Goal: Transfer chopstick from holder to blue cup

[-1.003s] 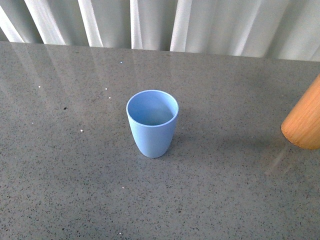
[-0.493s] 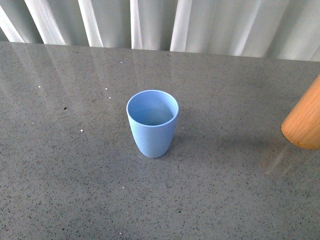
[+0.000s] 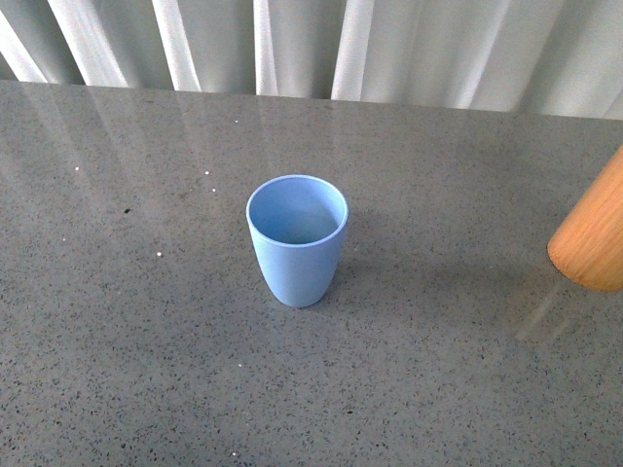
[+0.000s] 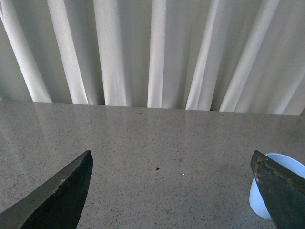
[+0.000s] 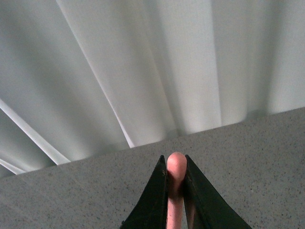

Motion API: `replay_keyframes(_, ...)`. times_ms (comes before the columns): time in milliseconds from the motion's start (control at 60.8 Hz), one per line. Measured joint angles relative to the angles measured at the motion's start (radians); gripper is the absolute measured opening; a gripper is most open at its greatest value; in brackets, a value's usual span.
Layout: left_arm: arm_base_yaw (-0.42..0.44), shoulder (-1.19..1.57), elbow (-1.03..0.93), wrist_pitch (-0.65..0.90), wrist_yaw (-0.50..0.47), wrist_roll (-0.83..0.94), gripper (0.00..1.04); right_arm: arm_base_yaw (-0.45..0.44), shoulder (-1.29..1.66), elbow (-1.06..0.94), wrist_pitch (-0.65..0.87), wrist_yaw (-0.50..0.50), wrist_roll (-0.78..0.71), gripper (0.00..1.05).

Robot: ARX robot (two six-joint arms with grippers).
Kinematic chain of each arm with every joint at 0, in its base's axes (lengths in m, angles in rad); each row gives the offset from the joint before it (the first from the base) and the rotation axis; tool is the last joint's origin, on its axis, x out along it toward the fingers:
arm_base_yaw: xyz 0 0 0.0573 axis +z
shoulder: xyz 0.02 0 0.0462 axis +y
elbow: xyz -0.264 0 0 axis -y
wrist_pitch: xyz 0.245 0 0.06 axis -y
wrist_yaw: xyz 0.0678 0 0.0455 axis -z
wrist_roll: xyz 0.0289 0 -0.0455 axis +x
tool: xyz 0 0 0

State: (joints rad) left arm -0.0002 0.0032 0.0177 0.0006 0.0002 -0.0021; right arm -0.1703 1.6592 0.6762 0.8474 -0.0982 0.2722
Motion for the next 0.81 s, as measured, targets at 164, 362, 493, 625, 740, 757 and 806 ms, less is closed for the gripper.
replay_keyframes(164,0.0,0.0,0.0,0.0,0.0,0.0,0.98,0.01,-0.119,0.04,-0.085,0.002,0.018,0.04)
replay_keyframes(362,0.0,0.0,0.0,0.0,0.0,0.0,0.98,0.068,-0.272,0.1,-0.152,0.0,0.032,0.04)
replay_keyframes(493,0.0,0.0,0.0,0.0,0.0,0.0,0.98,0.142,-0.311,0.15,-0.178,-0.012,0.031,0.04)
replay_keyframes(625,0.0,0.0,0.0,0.0,0.0,0.0,0.98,0.273,-0.266,0.232,-0.186,-0.068,0.028,0.04)
replay_keyframes(740,0.0,0.0,0.0,0.0,0.0,0.0,0.98,0.33,-0.187,0.283,-0.196,-0.092,0.032,0.04)
replay_keyframes(757,0.0,0.0,0.0,0.0,0.0,0.0,0.98,0.339,-0.171,0.293,-0.202,-0.099,0.037,0.04)
replay_keyframes(806,0.0,0.0,0.0,0.0,0.0,0.0,0.98,0.37,-0.112,0.329,-0.22,-0.102,0.044,0.04)
